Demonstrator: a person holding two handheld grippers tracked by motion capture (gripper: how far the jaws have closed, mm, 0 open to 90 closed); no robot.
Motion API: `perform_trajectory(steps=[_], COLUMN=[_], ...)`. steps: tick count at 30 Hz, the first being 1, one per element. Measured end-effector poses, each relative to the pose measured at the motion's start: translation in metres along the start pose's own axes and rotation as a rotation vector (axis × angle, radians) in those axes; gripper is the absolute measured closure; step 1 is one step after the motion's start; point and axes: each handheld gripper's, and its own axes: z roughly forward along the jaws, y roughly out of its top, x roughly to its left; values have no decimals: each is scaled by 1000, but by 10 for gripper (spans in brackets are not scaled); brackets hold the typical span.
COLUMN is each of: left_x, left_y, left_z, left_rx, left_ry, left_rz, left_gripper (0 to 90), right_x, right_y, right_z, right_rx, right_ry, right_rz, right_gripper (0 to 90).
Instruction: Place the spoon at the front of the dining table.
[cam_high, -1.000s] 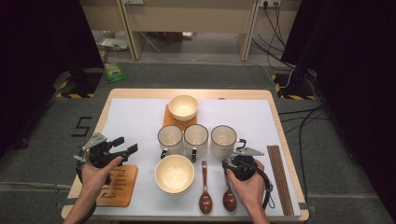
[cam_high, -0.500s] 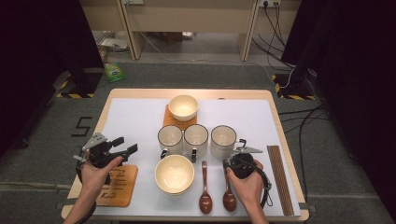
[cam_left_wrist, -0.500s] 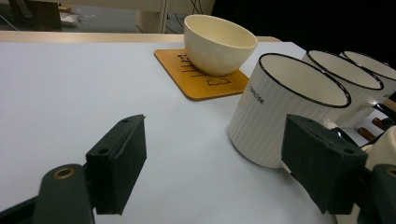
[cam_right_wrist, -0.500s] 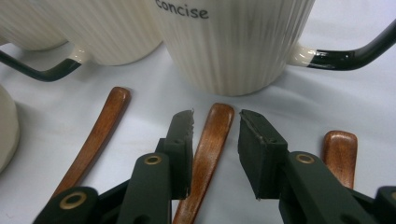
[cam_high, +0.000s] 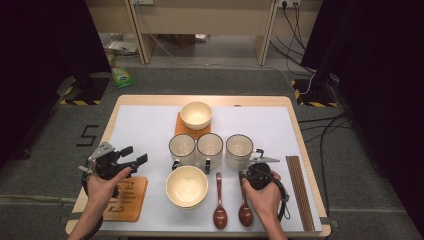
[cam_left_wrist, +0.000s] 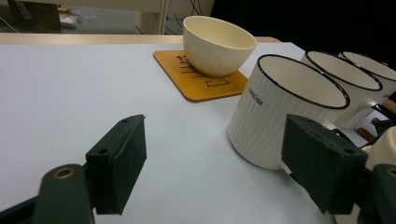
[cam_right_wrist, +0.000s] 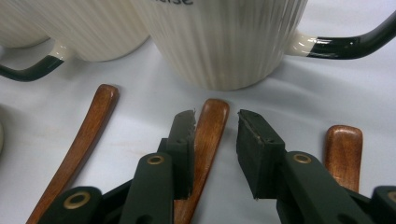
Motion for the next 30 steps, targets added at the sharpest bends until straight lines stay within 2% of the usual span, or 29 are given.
perform_trajectory(steps=[19, 30], left_x=[-1, -1], left_y=[2, 2], left_z=[0, 0], left_rx=[-4, -3], left_ry=[-5, -6], left_rz=[6, 9], left_gripper=[219, 221], right_x=[-2, -3], right_y=[0, -1], right_z=[2, 3], right_rx=[24, 20], right_ry=[19, 31], right_rz=[57, 71], right_gripper=[698, 709])
